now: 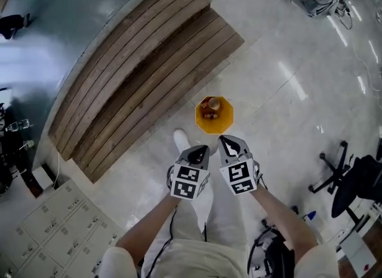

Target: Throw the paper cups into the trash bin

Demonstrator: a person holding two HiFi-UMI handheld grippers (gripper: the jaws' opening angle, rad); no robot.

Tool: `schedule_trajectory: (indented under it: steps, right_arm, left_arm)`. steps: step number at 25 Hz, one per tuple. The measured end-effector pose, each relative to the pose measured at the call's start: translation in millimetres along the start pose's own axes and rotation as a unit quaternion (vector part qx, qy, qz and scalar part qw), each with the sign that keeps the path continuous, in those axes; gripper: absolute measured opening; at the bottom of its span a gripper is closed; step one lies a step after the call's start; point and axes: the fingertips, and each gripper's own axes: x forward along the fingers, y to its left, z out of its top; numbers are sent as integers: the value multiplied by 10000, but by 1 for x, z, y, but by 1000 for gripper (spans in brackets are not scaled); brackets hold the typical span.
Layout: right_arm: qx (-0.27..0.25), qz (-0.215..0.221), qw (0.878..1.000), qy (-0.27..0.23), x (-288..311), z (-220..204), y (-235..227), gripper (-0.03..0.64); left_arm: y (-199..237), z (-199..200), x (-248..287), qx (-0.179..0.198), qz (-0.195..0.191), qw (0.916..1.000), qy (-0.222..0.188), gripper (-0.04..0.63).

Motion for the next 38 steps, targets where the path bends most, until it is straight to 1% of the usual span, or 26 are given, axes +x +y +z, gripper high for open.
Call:
schedule_trajectory:
  steps: [2, 5, 10, 11, 13, 15, 16, 20, 21, 22, 25, 26, 27, 29, 32, 35, 38]
  right_arm:
    - [-109, 111, 9998, -151, -32, 23, 11, 9]
    - [-93, 266, 9990, -345, -85, 50, 28, 8]
    - [-96, 256, 9967, -760, -167, 92, 49, 8]
    - [-105, 263, 9959, -860, -179, 102, 52, 8]
    - [-125, 318, 9940, -1042, -200, 123, 58, 8]
    - [-163, 347, 9909, -1289, -221, 149, 64, 8]
    - [-187, 348, 9891, -1421, -232, 161, 67, 8]
    - [-208, 305, 9806, -1926, -278, 198, 75, 8]
    - [-221, 272, 9784, -2039, -288, 205, 77, 6]
    - [-243, 236, 9762, -2141, -296, 212, 80, 6]
    - [-183, 211, 9719, -2339, -307, 222, 94, 6]
    - [-129, 236, 9717, -2349, -307, 221, 98, 6]
    - [-79, 261, 9719, -2337, -307, 220, 102, 6]
    - [26, 286, 9727, -2303, -305, 216, 103, 6]
    - [204, 253, 9730, -2287, -305, 210, 99, 6]
    - [314, 210, 9724, -2303, -308, 207, 96, 6]
    - [360, 202, 9728, -2278, -296, 205, 84, 6]
  left_arm:
    - [-17, 19, -32, 4, -37, 9998, -189, 5]
    - [-45, 47, -83, 68, -30, 9987, -498, 5]
    - [-90, 87, -160, 283, -15, 9942, -1038, 5]
    - [-96, 93, -172, 269, -34, 9933, -1123, 5]
    - [-106, 106, -196, 107, -98, 9914, -1304, 5]
    - [-116, 121, -222, -19, -161, 9878, -1549, 5]
    - [-122, 128, -236, -18, -173, 9854, -1692, 5]
    - [-147, 153, -287, 190, -209, 9739, -2254, 5]
    - [-151, 156, -297, 195, -222, 9713, -2360, 5]
    - [-153, 158, -305, 125, -235, 9692, -2449, 5]
    - [-149, 156, -319, -399, -268, 9638, -2624, 5]
    - [-149, 153, -321, -480, -276, 9628, -2643, 5]
    - [-151, 152, -321, -459, -282, 9628, -2647, 5]
    - [-153, 156, -321, -260, -304, 9631, -2662, 5]
    - [-157, 168, -322, -18, -310, 9612, -2740, 5]
    - [-163, 170, -325, 133, -300, 9593, -2806, 5]
    - [-160, 174, -310, 213, -308, 9604, -2762, 5]
